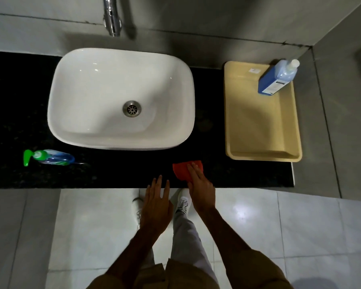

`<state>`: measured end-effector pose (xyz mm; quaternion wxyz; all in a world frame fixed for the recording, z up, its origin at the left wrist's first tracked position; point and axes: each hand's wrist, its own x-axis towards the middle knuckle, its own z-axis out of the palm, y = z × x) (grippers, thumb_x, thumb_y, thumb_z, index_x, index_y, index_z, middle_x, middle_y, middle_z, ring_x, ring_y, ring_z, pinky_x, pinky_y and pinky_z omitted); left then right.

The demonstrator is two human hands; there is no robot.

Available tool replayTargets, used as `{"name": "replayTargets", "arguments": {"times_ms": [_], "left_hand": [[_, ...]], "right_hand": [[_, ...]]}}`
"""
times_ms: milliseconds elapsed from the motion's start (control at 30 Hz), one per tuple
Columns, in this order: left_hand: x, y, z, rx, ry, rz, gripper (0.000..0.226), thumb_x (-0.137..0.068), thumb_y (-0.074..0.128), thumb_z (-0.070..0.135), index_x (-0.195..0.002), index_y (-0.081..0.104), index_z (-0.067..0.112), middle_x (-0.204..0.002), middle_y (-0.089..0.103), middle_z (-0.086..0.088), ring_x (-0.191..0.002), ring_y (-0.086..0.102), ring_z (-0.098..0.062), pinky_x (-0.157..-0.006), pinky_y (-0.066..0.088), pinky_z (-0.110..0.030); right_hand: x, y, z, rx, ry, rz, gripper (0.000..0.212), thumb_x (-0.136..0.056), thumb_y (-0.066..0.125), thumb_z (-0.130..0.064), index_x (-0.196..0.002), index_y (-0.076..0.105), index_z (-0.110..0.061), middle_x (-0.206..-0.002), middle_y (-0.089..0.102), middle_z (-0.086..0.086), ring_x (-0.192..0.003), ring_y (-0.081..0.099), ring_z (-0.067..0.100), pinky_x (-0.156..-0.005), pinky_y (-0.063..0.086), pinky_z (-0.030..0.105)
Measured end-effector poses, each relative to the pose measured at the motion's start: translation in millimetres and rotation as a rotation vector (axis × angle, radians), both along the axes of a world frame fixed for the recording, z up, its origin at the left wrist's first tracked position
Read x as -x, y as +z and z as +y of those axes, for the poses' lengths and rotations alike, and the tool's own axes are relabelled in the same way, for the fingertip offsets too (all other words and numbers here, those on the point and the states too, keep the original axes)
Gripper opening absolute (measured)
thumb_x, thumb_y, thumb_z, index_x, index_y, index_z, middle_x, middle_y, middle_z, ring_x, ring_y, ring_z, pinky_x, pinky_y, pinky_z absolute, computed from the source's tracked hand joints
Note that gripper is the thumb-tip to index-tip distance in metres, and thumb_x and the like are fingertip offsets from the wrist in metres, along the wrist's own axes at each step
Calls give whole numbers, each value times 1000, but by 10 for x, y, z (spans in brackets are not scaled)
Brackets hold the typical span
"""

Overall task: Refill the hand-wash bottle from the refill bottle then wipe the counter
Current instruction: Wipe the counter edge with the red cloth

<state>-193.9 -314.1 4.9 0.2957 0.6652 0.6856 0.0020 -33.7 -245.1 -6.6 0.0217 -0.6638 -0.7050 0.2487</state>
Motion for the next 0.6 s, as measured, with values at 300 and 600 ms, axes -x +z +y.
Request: {"name": "replayTargets", "arguments": {"times_ms": [300,600], "left_hand": [[-718,248,636,-104,-28,-81,69,-93,59,19,-154,30,8,-163,24,-20,-152,20,-38,-122,23,-55],[-1520,188,1391,-201,-167,-94,71,-99,45,33,-159,10,17,-168,6,-11,-156,3,-29,-126,15,-48]], "right_hand": [[-658,756,723,-316,-245,336,58,-95,66,-26,-148,43,-32,-142,62,2,-113,70,24,-97,58,34],[-1502,560,1643,-120,-310,143,51,-100,58,-33,-149,43,-31,-133,66,3,-117,66,28,-102,52,39]]}}
